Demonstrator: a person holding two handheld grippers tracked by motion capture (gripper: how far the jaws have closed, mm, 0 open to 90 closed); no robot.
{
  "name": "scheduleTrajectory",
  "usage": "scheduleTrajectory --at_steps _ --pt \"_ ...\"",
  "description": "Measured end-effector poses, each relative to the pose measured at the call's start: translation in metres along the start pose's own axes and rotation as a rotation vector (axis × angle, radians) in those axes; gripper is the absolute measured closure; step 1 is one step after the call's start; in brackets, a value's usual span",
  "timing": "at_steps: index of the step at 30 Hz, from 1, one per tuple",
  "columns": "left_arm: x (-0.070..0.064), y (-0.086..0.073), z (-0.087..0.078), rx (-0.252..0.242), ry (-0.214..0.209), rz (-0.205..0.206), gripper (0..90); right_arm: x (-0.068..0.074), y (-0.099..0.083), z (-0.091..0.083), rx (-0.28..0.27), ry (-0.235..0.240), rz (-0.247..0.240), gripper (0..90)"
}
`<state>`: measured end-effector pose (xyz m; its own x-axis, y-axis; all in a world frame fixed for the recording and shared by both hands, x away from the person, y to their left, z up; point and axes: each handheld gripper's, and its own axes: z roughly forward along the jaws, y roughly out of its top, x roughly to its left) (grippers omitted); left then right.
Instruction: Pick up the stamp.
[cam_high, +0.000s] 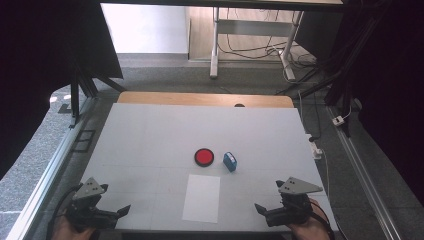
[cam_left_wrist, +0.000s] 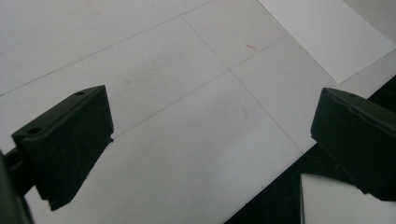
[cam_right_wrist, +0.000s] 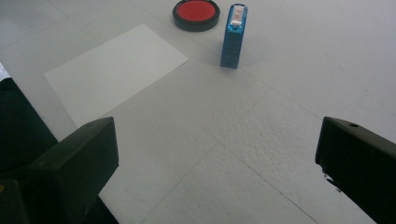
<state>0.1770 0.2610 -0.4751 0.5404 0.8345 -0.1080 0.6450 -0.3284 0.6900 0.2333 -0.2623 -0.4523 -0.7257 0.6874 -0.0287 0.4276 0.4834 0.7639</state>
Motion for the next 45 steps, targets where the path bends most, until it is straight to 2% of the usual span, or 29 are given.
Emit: scheduleTrajectory --at_steps 5,10,17,21,25,32,40,45 --pt "0.0 0.0 0.0 -0.001 -0.001 -0.001 0.0 0.002 0.004 0.001 -0.029 0.011 -0.028 0.0" --pt "0.0 0.0 0.0 0.0 -0.001 -0.004 0.0 0.0 0.009 0.003 -0.065 0.041 -0.018 0.0" --pt "0.0 0.0 0.0 0.001 0.0 -0.005 0.0 0.001 0.015 0.01 -0.075 0.045 -0.017 0.0" --pt "0.001 0.0 0.0 0.003 -0.001 -0.005 0.0 0.001 0.017 0.012 -0.084 0.044 0.003 0.0" --pt "0.001 0.0 0.0 0.003 -0.001 -0.006 0.0 0.0 0.022 0.015 -0.068 0.05 0.043 0.0" --pt "0.0 0.0 0.0 0.004 0.0 -0.004 0.0 -0.001 0.025 0.023 -0.043 -0.004 0.039 0.0" --pt "0.0 0.0 0.001 0.004 0.004 -0.008 0.0 -0.001 0.034 0.034 -0.047 0.017 0.015 0.0" --pt "0.001 0.0 0.0 0.002 0.008 -0.011 0.0 -0.002 0.039 0.041 -0.05 0.036 0.024 0.0"
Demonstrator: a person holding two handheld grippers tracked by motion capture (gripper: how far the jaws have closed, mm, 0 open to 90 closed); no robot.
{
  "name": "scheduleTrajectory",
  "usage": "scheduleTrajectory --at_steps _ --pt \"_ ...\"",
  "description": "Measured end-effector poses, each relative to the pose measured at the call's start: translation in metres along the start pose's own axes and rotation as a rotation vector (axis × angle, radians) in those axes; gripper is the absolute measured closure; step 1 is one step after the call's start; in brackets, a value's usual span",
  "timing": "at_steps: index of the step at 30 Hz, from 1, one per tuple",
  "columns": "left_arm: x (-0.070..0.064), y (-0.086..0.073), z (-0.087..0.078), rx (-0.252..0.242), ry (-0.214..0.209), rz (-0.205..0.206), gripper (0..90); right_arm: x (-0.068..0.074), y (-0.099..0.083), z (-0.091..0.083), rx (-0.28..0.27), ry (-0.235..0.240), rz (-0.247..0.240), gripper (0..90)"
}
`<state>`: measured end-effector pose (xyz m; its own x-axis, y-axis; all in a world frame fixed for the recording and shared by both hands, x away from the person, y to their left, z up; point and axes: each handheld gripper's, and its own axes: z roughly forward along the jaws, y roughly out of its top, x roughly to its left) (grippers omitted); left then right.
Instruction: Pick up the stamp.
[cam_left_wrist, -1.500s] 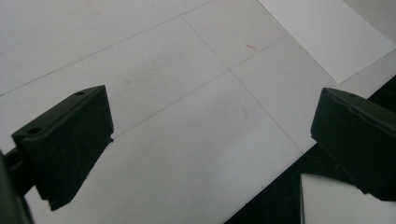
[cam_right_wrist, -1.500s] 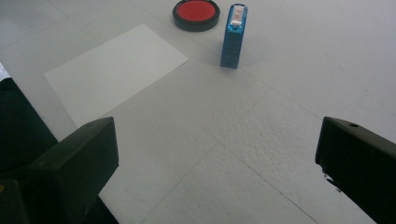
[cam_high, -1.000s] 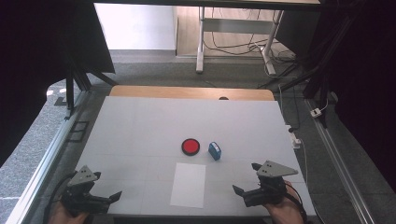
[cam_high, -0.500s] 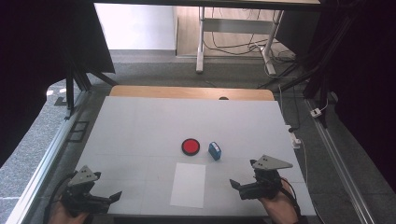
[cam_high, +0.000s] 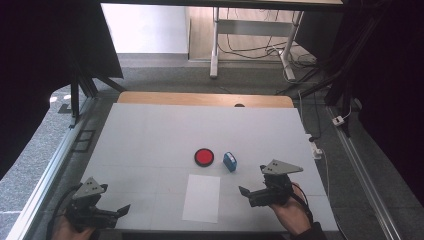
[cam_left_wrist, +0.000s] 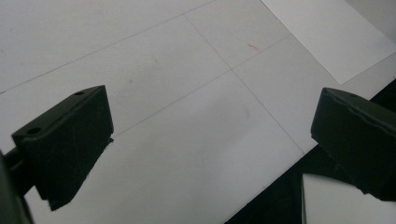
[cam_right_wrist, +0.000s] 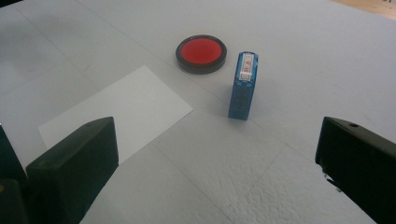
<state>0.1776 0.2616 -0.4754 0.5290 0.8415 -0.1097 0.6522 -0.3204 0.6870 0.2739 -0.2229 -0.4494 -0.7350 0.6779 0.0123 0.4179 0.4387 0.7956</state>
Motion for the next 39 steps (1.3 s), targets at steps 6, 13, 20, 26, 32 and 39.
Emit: scheduleTrajectory --at_steps 6,13,20,26,32,39 --pt "0.0 0.0 0.0 0.001 -0.001 0.001 0.0 -0.003 0.004 0.007 0.025 0.014 0.025 0.0" --pt "0.0 0.0 0.0 0.004 -0.001 0.002 0.0 -0.004 0.007 0.017 0.026 -0.003 0.026 0.0" --pt "0.0 0.0 0.0 0.005 0.0 0.0 0.0 -0.004 0.01 0.032 0.059 -0.006 0.025 0.0" --pt "0.0 0.0 0.001 0.006 -0.001 -0.002 0.0 -0.004 0.017 0.042 0.075 -0.005 -0.001 0.0" --pt "0.0 0.0 0.001 0.006 0.0 -0.003 0.0 -0.007 0.021 0.052 0.089 0.002 -0.001 0.0" --pt "0.0 0.0 0.0 0.005 -0.001 -0.003 0.0 -0.013 0.024 0.063 0.11 -0.009 -0.001 0.0"
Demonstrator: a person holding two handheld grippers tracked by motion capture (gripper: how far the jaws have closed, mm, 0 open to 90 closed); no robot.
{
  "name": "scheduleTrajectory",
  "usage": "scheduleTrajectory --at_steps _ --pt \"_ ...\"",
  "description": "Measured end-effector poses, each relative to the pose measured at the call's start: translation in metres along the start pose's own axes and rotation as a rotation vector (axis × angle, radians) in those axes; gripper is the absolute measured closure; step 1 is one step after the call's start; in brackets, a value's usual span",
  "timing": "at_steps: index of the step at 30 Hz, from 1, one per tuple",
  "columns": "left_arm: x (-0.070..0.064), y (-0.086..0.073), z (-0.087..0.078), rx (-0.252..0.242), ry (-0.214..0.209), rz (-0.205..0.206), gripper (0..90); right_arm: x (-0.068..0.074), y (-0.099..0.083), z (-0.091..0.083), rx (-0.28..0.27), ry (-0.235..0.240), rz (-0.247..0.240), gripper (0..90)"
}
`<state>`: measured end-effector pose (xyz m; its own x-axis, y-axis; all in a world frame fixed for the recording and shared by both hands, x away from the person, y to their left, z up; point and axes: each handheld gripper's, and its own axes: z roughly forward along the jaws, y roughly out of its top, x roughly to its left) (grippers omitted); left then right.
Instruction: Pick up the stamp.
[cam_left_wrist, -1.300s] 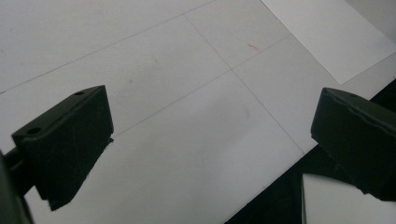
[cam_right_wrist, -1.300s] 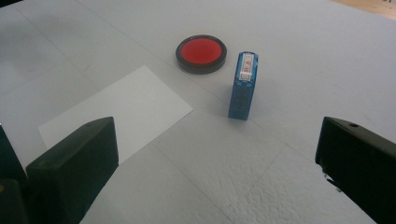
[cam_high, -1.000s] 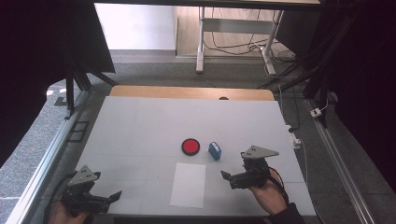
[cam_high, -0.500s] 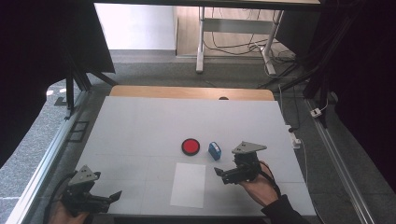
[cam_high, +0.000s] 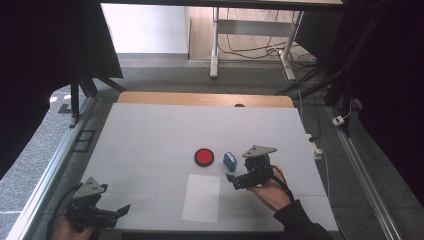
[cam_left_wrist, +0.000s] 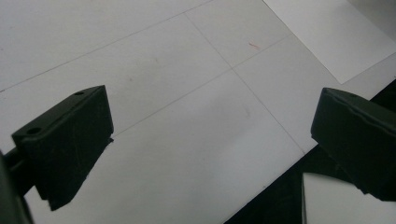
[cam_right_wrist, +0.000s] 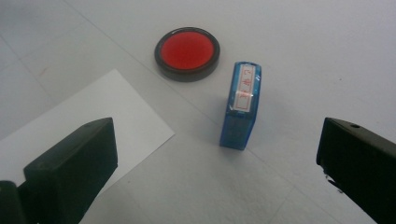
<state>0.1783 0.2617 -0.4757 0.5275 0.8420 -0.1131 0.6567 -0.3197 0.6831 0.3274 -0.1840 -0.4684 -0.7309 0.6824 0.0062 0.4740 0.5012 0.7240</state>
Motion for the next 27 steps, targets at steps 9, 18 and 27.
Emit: scheduleTrajectory --at_steps 9,18,27 --pt "0.0 0.0 0.0 0.002 -0.002 0.001 0.0 -0.005 0.006 0.02 0.041 -0.032 -0.015 0.0" --pt "0.0 0.0 0.0 0.004 -0.004 0.003 0.0 -0.008 0.012 0.039 0.067 -0.058 -0.025 0.0" --pt "-0.001 0.0 0.001 0.008 0.001 0.01 0.0 -0.013 0.019 0.051 0.081 -0.084 -0.041 7.0"
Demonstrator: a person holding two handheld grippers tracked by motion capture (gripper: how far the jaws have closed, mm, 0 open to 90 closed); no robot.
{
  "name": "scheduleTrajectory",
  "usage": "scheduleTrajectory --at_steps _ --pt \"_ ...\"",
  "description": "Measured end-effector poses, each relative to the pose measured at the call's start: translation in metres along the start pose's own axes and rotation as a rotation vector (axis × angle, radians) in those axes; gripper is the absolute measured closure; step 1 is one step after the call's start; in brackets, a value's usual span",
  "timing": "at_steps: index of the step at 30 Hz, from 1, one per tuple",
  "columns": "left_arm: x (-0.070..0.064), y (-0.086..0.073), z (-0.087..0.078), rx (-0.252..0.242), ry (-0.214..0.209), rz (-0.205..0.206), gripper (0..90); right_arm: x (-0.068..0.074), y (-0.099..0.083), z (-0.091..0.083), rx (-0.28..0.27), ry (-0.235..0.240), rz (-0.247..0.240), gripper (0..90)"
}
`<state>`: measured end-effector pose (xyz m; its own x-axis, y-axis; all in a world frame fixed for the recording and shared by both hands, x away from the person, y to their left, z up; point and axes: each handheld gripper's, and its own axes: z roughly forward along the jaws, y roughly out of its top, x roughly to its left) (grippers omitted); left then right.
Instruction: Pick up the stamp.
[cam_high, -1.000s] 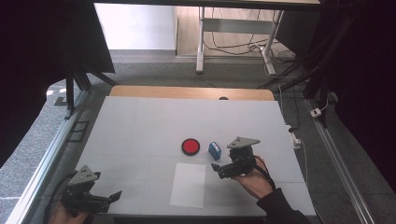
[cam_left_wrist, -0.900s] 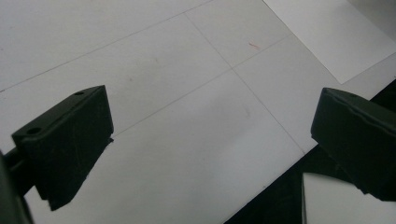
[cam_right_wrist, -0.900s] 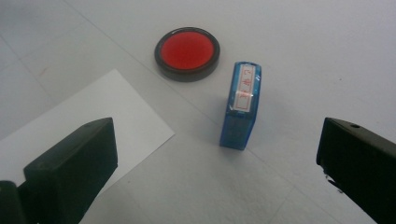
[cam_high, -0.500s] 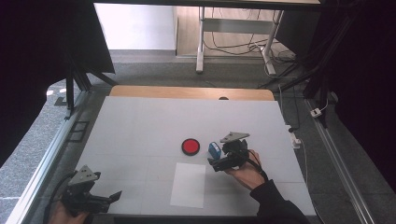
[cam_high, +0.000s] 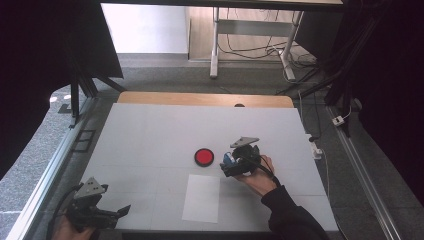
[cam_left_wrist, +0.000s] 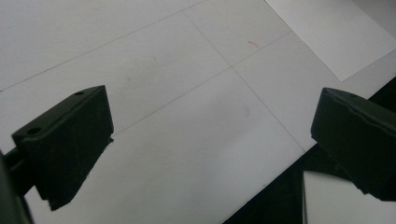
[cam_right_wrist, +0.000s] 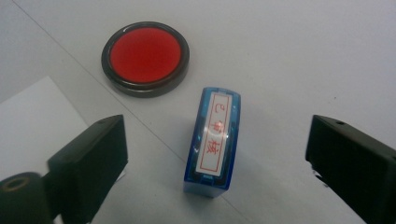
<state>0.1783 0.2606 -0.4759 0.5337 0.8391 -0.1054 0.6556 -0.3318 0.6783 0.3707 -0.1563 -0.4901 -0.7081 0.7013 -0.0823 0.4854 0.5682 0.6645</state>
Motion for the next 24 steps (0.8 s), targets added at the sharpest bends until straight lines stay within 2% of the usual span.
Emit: scheduleTrajectory --at_steps 1,2,3,5,6,8,10,12,13,20,24 --pt "0.0 0.0 0.0 0.0 0.0 0.0 0.0 0.0 0.0 0.0 0.0 0.0 0.0 7.0" --pt "-0.0001 0.0001 0.0001 0.002 -0.002 0.001 0.0 -0.0001 0.0017 -0.0004 0.0 0.001 -0.006 13.0" --pt "-0.0002 0.0001 0.0002 0.002 -0.003 0.002 0.0 -0.0001 0.0017 -0.0004 0.0 0.001 -0.006 13.0" --pt "-0.0004 0.0001 0.0004 0.003 -0.003 0.002 0.0 -0.0003 0.0028 -0.001 0.002 0.001 -0.021 24.6" --pt "-0.0004 0.0001 0.0003 0.003 -0.002 0.003 0.0 -0.0003 0.0028 -0.001 0.002 0.001 -0.021 24.6" --pt "-0.0005 0.0002 0.0005 0.004 -0.002 0.005 0.0 -0.0006 0.0042 -0.0018 0.001 0.009 -0.016 34.1" --pt "-0.0007 0.0002 0.0007 0.004 0.0 0.006 0.0 -0.0006 0.005 -0.0021 0.004 0.017 -0.018 39.6" --pt "-0.0008 0.0003 0.0008 0.006 -0.001 0.008 0.0 -0.0002 0.0055 -0.0021 0.009 0.02 -0.016 41.8" --pt "-0.0008 0.0003 0.0008 0.007 -0.002 0.009 0.0 0.0006 0.0061 -0.0015 0.016 0.025 -0.022 48.0" --pt "-0.0012 0.0005 0.0009 0.011 0.0 0.012 0.0 0.0016 0.0079 0.0003 0.03 0.023 -0.022 58.1" --pt "-0.0018 0.0005 0.0014 0.012 0.001 0.015 0.0 -0.0005 0.0088 0.0004 0.039 0.036 -0.005 70.9"
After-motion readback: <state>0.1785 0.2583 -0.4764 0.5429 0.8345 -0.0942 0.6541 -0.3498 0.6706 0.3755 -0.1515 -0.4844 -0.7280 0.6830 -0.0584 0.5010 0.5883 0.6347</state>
